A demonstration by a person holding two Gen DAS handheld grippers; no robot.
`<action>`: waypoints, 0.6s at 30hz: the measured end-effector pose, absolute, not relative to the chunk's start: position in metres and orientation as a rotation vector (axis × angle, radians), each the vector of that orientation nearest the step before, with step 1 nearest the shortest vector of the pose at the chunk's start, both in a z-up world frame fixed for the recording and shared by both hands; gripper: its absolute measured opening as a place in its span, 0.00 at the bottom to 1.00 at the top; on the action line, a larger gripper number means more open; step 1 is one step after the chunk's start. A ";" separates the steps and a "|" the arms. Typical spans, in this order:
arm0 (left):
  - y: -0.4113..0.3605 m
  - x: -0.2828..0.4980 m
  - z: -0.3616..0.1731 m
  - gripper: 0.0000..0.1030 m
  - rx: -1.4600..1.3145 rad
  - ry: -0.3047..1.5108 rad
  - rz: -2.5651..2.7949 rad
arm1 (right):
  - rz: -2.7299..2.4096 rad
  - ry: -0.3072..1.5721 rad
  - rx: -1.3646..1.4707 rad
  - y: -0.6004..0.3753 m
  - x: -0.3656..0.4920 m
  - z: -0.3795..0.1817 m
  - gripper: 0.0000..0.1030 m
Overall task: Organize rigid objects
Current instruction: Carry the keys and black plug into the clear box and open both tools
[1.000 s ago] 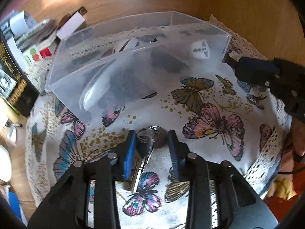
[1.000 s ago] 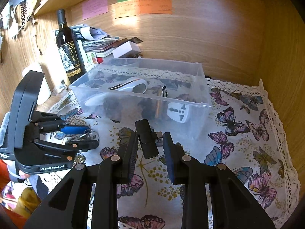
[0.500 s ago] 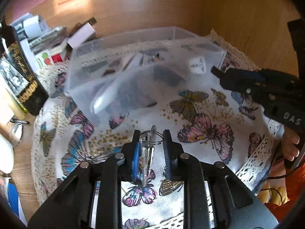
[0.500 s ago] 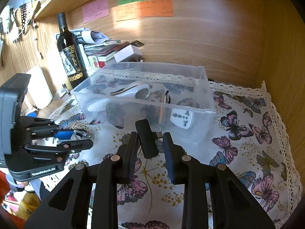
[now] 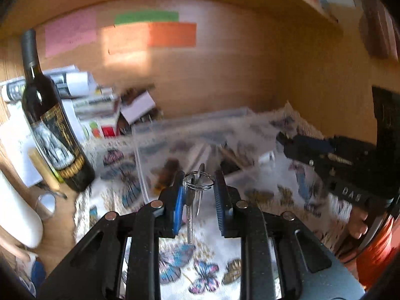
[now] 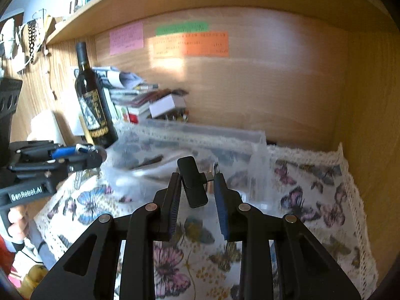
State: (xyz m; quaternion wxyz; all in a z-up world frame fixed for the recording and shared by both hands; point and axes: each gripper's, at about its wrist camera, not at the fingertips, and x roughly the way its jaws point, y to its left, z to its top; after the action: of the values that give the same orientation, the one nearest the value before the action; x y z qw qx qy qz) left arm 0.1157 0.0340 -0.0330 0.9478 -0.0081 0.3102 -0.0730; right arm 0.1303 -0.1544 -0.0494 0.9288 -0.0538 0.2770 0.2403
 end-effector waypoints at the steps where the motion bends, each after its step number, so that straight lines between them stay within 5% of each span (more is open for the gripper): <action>1: 0.036 0.120 -0.026 0.21 -0.019 0.616 -0.143 | 0.492 0.557 -0.112 -0.153 0.133 -0.046 0.24; 8: 0.041 0.150 -0.007 0.21 -0.036 0.571 -0.113 | 0.502 0.530 -0.121 -0.141 0.151 -0.035 0.24; 18: 0.033 0.196 -0.048 0.21 -0.031 0.669 -0.093 | 0.526 0.662 -0.114 -0.111 0.191 -0.073 0.24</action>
State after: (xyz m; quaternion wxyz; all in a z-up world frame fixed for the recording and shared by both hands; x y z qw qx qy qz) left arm 0.1964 0.0331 -0.0481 0.9435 -0.0152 0.3280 -0.0454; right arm 0.1914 -0.1115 -0.0731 0.9104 -0.0551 0.3212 0.2551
